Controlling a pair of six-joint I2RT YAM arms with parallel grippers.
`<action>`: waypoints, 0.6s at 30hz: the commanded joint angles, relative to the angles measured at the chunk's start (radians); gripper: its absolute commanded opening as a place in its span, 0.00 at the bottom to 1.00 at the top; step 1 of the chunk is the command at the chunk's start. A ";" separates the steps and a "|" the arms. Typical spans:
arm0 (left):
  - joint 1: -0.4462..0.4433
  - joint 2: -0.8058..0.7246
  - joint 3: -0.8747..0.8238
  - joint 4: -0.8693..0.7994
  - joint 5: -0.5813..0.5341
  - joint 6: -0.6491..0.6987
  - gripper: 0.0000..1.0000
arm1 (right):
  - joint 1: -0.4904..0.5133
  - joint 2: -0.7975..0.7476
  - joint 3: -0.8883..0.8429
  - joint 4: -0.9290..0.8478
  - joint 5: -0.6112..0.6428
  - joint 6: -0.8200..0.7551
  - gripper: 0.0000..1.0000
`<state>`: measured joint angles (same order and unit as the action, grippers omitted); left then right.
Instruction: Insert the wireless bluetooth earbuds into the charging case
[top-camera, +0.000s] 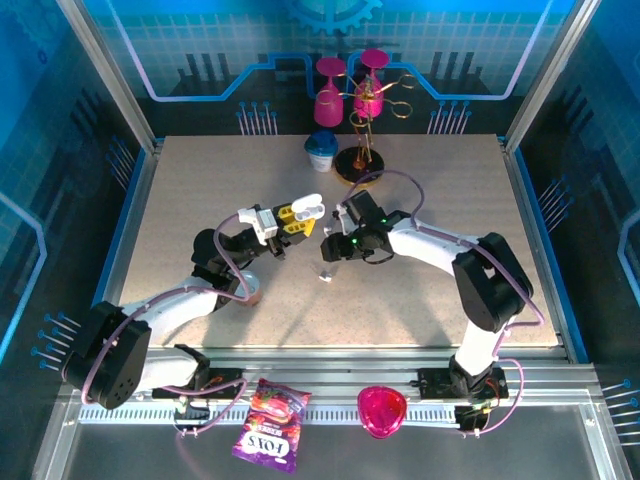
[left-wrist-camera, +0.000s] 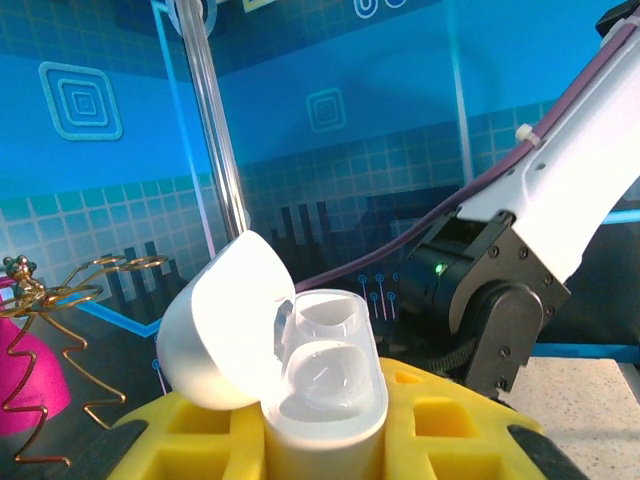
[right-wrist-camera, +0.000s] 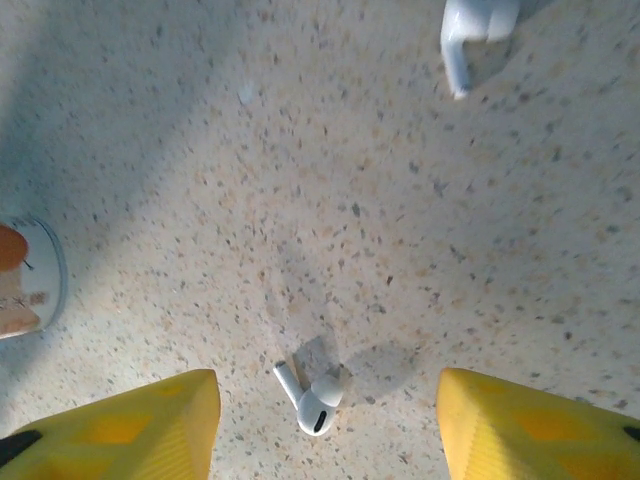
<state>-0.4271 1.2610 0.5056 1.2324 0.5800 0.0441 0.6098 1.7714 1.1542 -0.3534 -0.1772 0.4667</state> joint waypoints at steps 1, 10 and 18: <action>0.005 -0.006 0.007 0.038 0.022 -0.001 0.00 | 0.005 0.033 0.046 -0.031 0.056 0.027 0.55; 0.004 -0.024 -0.005 0.028 0.034 -0.003 0.00 | -0.012 0.266 0.363 -0.313 0.227 0.049 0.50; -0.001 -0.038 -0.010 -0.002 0.036 0.010 0.00 | -0.007 0.548 0.846 -0.731 0.307 0.058 0.57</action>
<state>-0.4274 1.2461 0.5018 1.2232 0.5980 0.0444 0.6064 2.2562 1.8919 -0.8459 0.0837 0.5198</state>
